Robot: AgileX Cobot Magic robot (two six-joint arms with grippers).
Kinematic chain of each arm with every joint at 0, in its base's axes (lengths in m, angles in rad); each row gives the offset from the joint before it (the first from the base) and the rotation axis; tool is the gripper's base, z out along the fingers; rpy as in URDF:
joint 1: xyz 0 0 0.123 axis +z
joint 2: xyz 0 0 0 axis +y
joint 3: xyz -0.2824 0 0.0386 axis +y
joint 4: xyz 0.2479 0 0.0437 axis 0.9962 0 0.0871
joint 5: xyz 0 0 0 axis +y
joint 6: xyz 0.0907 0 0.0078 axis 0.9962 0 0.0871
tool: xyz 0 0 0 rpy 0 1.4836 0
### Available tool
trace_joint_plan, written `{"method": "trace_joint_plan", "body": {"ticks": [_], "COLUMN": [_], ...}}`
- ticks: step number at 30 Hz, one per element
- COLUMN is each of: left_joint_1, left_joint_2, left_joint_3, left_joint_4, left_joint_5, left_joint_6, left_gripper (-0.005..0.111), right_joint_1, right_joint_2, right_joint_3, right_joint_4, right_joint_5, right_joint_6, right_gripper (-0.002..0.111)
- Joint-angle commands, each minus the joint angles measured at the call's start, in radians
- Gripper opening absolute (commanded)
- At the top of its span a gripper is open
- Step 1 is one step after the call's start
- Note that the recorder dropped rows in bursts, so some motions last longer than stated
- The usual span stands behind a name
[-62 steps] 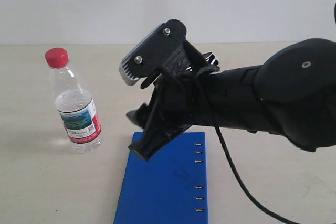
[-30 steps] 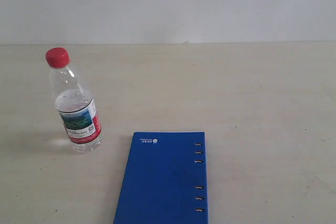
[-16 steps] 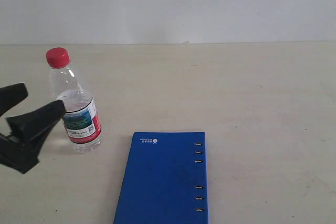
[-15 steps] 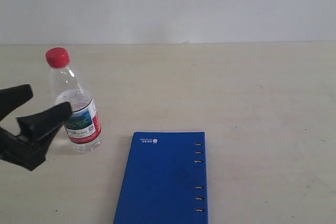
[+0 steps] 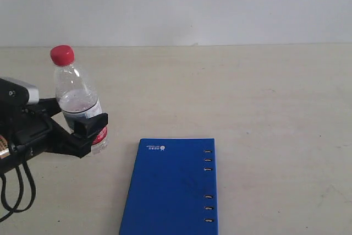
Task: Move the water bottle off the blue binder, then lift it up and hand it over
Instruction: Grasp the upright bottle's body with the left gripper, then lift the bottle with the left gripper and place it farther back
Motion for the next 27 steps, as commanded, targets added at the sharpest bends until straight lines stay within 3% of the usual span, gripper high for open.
{"method": "trace_joint_plan", "body": {"ticks": [1, 4, 6, 8, 14, 18, 23, 27], "left_joint_1": [-0.007, -0.007, -0.007, -0.007, -0.007, -0.007, -0.007, -0.007], "left_joint_2": [0.061, 0.083, 0.084, 0.084, 0.084, 0.084, 0.084, 0.084], "left_joint_3": [-0.033, -0.054, -0.064, -0.066, -0.067, -0.076, -0.180, -0.341], "left_joint_4": [-0.011, -0.030, -0.043, -0.039, -0.041, -0.028, 0.008, -0.096], "left_joint_5": [-0.016, -0.016, -0.018, -0.037, -0.083, -0.181, -0.173, 0.125], "left_joint_6": [0.004, 0.007, 0.007, 0.007, 0.017, 0.029, 0.018, -0.020], "left_gripper": [0.087, 0.086, 0.079, 0.064, 0.005, 0.004, 0.004, 0.004], "right_joint_1": [0.003, 0.003, 0.003, 0.003, 0.003, 0.003, 0.003, 0.003], "right_joint_2": [-0.002, -0.002, -0.002, -0.002, -0.002, -0.002, -0.002, -0.002], "right_joint_3": [0.003, 0.003, 0.003, 0.003, 0.003, 0.003, 0.003, 0.003], "right_joint_4": [-0.003, -0.003, -0.003, -0.003, -0.003, -0.003, -0.003, -0.003], "right_joint_5": [0.013, 0.015, 0.015, 0.015, 0.015, 0.015, 0.015, 0.015], "right_joint_6": [0.001, 0.001, 0.001, 0.001, 0.001, 0.001, 0.001, 0.001], "right_gripper": [0.002, 0.002, 0.002, 0.002, 0.002, 0.002, 0.002, 0.002]}}
